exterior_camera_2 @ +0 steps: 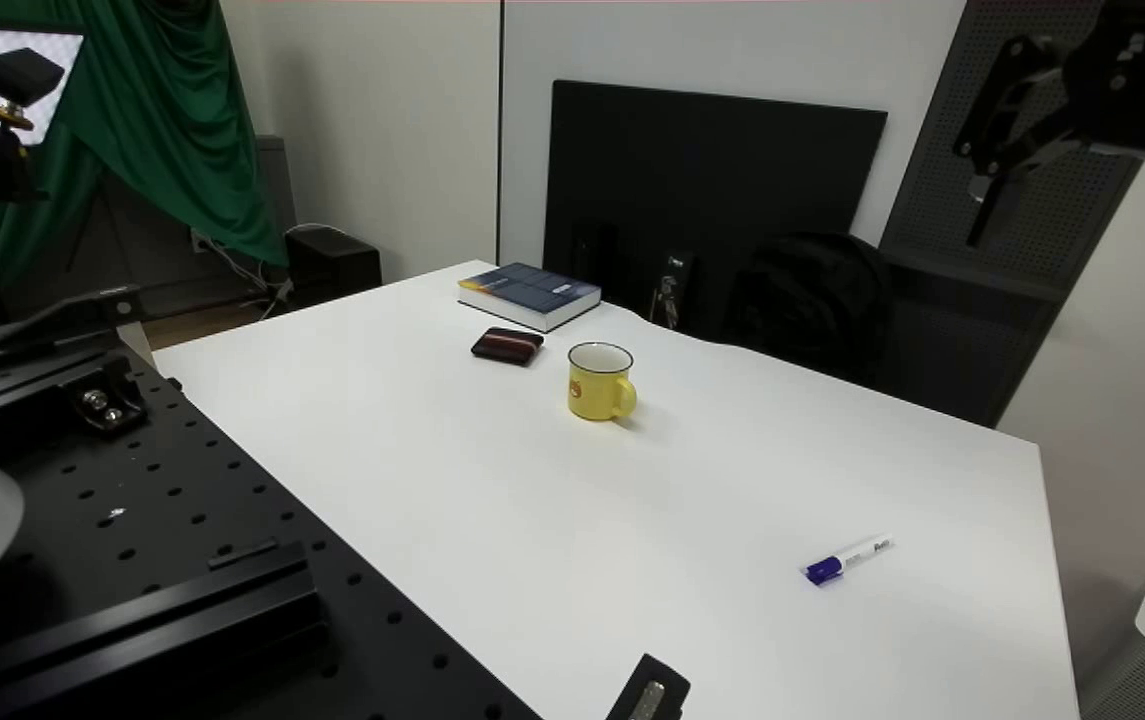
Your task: Put the marker in the cup
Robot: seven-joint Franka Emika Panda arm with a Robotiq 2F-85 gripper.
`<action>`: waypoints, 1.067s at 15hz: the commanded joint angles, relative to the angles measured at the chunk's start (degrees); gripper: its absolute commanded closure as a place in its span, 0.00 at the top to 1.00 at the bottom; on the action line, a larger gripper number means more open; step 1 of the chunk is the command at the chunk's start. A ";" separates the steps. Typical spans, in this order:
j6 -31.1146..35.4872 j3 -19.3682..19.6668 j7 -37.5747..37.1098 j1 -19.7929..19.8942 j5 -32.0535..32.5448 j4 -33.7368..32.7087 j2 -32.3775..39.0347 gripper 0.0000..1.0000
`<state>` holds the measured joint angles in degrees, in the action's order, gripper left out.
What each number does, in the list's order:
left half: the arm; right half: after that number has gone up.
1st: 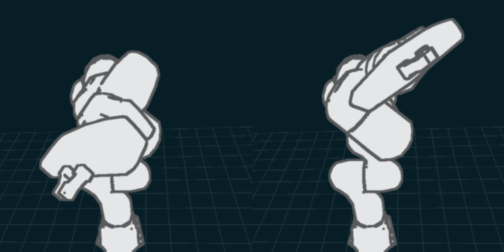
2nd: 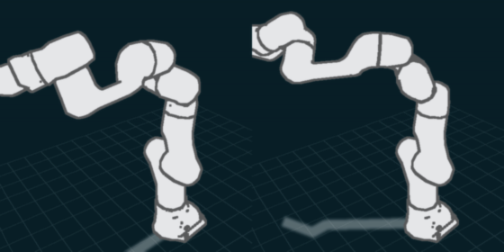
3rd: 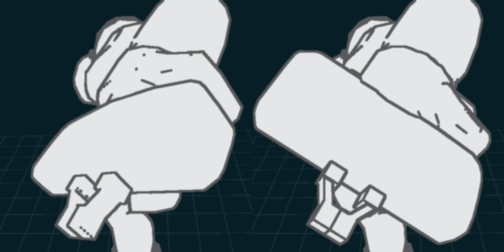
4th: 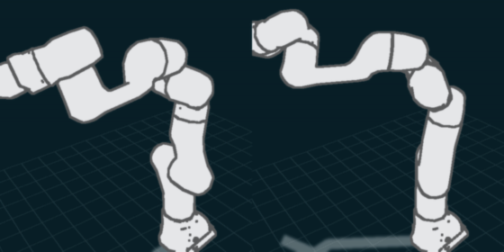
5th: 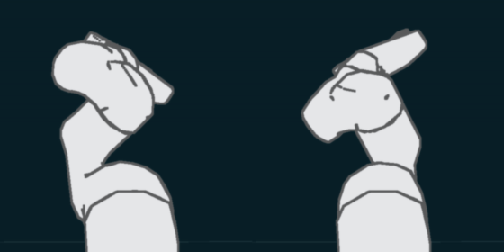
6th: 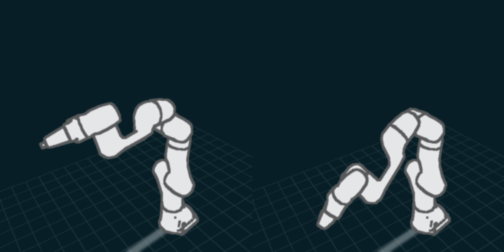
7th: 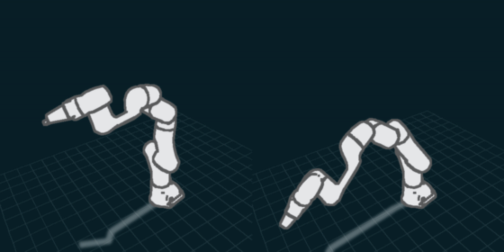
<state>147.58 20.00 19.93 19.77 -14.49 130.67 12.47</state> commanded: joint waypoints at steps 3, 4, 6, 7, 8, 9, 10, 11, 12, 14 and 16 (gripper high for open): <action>-0.01 -1.68 -0.68 1.67 0.84 0.00 -0.22 1.00; 0.78 -2.02 -1.41 1.38 0.79 -0.71 0.96 1.00; 2.10 -3.58 -1.98 1.18 -0.41 -2.84 3.93 1.00; 2.33 -4.35 -2.23 1.10 -0.49 -3.79 5.22 1.00; 2.87 -5.34 -2.46 1.05 -0.77 -4.84 6.68 1.00; 3.69 -6.24 -2.95 1.05 -0.78 -5.73 8.08 1.00; 4.00 -6.99 -3.77 0.88 -0.26 -7.00 9.87 1.00; 4.90 -7.69 -4.52 0.80 0.15 -8.21 11.80 1.00; 5.41 -8.33 -5.24 0.84 0.46 -9.43 13.48 1.00; 6.66 -9.12 -6.93 0.78 1.26 -12.09 17.12 1.00; 7.69 -9.47 -8.71 0.65 1.91 -14.94 20.71 1.00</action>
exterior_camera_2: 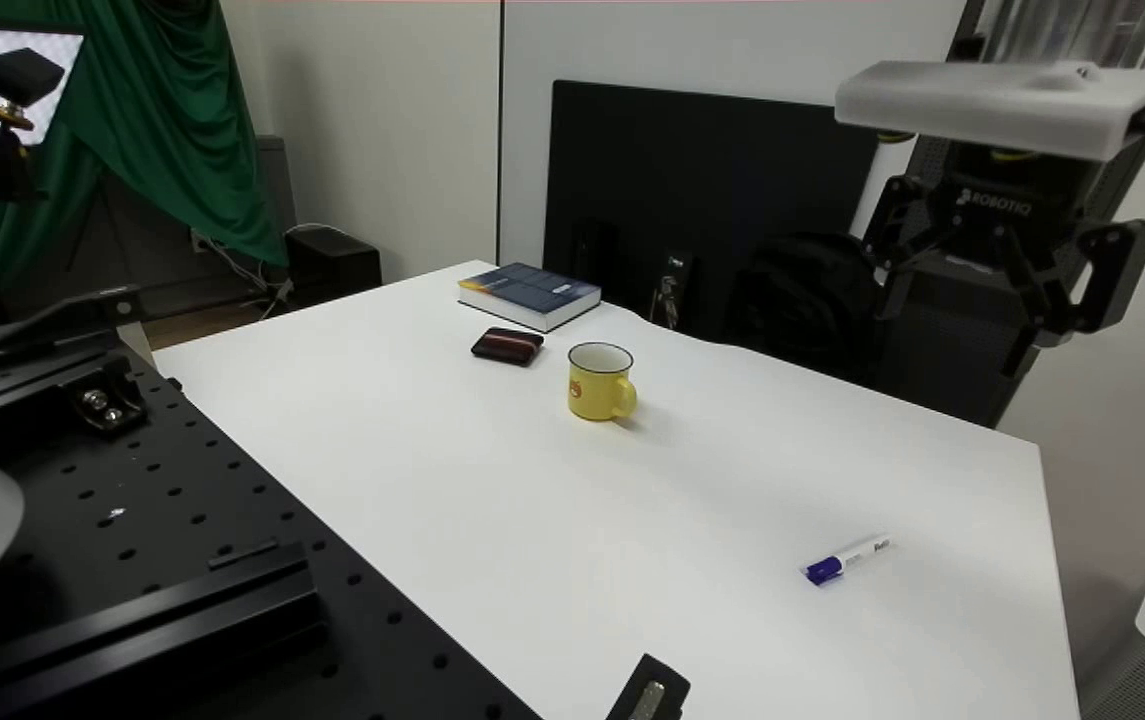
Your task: Put the marker in the cup
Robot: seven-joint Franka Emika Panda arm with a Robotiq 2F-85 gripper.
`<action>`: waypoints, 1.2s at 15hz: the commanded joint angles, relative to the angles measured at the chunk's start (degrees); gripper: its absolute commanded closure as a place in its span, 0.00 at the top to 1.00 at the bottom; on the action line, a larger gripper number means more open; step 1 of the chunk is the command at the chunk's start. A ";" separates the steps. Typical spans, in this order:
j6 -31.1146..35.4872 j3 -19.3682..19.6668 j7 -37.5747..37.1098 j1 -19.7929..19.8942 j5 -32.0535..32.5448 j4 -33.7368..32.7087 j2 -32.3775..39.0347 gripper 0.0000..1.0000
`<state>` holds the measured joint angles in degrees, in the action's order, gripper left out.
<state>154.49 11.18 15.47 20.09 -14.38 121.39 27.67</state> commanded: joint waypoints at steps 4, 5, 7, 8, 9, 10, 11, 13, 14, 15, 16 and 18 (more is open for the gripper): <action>1.44 -0.64 -7.97 0.18 3.05 -11.91 12.11 1.00; 1.57 -0.75 -8.61 0.27 3.18 -13.57 13.70 1.00; 1.80 -1.02 -9.91 0.43 3.35 -16.91 16.83 1.00; 1.95 -0.95 -11.09 0.20 3.25 -18.97 18.86 1.00; 1.83 -0.72 -12.23 -0.17 3.34 -20.77 20.52 1.00; 2.09 -0.66 -13.33 -0.39 3.31 -22.62 22.37 1.00; 2.39 -0.60 -14.51 -0.71 3.27 -24.53 24.27 1.00; 2.53 -0.52 -16.56 -1.29 3.25 -28.02 27.78 1.00; 2.49 -0.55 -17.51 -1.52 3.18 -29.73 29.51 1.00; 2.59 -0.38 -18.43 -1.92 3.29 -31.38 31.30 1.00; 2.53 -0.19 -19.27 -2.29 3.38 -32.92 32.95 1.00; 2.53 0.09 -20.68 -2.83 3.44 -35.85 36.11 1.00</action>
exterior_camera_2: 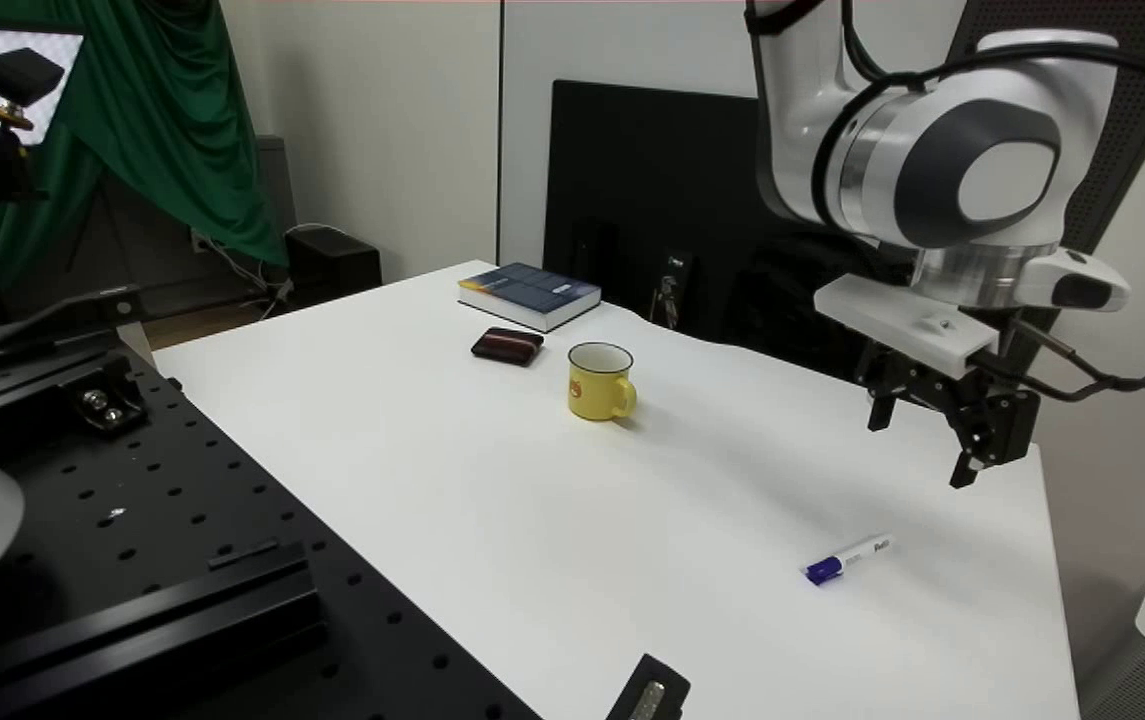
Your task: Put the marker in the cup
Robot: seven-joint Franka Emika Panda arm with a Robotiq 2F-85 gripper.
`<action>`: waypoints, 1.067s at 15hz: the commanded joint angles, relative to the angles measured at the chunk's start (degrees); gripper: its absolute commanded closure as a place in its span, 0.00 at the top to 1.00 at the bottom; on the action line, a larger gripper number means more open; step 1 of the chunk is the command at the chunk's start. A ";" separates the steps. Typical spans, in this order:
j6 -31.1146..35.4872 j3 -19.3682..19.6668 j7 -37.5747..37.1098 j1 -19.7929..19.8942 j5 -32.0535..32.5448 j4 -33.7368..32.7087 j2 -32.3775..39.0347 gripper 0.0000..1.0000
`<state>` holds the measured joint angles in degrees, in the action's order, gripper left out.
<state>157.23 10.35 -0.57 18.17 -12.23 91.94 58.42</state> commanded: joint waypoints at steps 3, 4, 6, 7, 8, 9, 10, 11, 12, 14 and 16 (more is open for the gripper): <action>-3.11 3.00 -7.46 -2.61 2.30 -10.18 9.09 1.00; -0.67 0.29 -3.75 -0.56 1.96 -5.92 6.23 1.00; -1.22 1.26 -5.09 -1.36 2.41 -7.58 8.02 1.00; -1.35 1.49 -5.31 -1.54 2.46 -8.03 8.38 1.00; -1.55 1.56 -5.46 -1.59 2.47 -8.34 8.50 1.00; -1.69 1.58 -5.53 -1.59 2.47 -8.52 8.50 1.00; -1.78 1.61 -5.57 -1.59 2.47 -8.64 8.50 1.00; -1.83 1.63 -5.59 -1.59 2.47 -8.71 8.50 1.00; -1.85 1.64 -5.61 -1.59 2.47 -8.75 8.50 1.00; -1.96 1.75 -5.73 -1.63 2.83 -9.97 9.55 1.00; -2.23 1.77 -5.88 -1.52 3.29 -11.01 10.50 1.00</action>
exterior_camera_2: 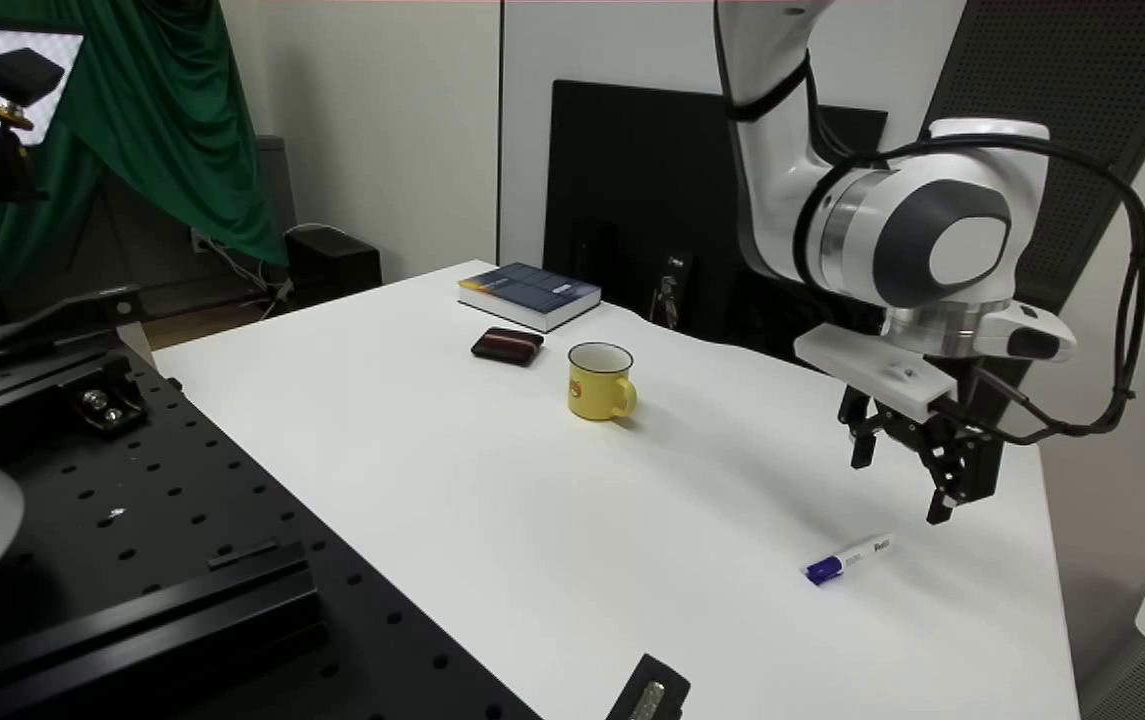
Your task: Put the marker in the cup
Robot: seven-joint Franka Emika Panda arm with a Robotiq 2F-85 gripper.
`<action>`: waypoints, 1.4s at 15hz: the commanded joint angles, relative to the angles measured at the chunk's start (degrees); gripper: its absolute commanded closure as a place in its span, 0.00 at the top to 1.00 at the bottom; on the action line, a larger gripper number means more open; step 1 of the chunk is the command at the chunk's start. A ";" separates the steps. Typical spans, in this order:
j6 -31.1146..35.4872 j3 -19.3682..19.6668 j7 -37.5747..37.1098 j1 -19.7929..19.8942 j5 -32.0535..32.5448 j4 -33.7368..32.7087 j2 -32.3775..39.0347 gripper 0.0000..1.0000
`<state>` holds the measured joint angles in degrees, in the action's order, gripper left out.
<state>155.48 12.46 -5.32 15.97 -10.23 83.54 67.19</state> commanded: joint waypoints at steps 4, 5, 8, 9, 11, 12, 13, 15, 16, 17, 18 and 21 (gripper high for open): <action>-0.73 -0.84 -0.90 1.31 1.24 -4.40 3.34 1.00; -0.61 -1.17 -0.66 1.62 1.12 -4.93 3.76 1.00; -1.89 -2.15 -0.61 2.61 0.76 -7.17 5.28 1.00; -2.51 -2.34 -0.62 2.89 0.73 -7.97 5.87 1.00; -3.32 -2.47 -0.69 3.24 0.78 -9.19 7.02 1.00; -3.58 -2.54 -0.61 3.46 0.78 -9.79 7.56 1.00; -3.72 -2.60 -0.43 3.69 0.82 -10.32 8.12 1.00; -4.12 -2.54 -0.57 4.00 0.78 -11.40 9.14 1.00; -4.20 -2.51 -0.51 4.13 0.82 -11.87 9.63 1.00; -4.24 -2.46 -0.49 4.23 0.87 -12.36 10.09 1.00; -4.28 -2.55 -0.38 4.43 0.86 -12.83 10.51 1.00; -4.62 -2.74 -0.15 4.87 0.84 -14.05 11.56 1.00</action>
<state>152.33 10.67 -5.27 19.30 -9.99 74.19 75.99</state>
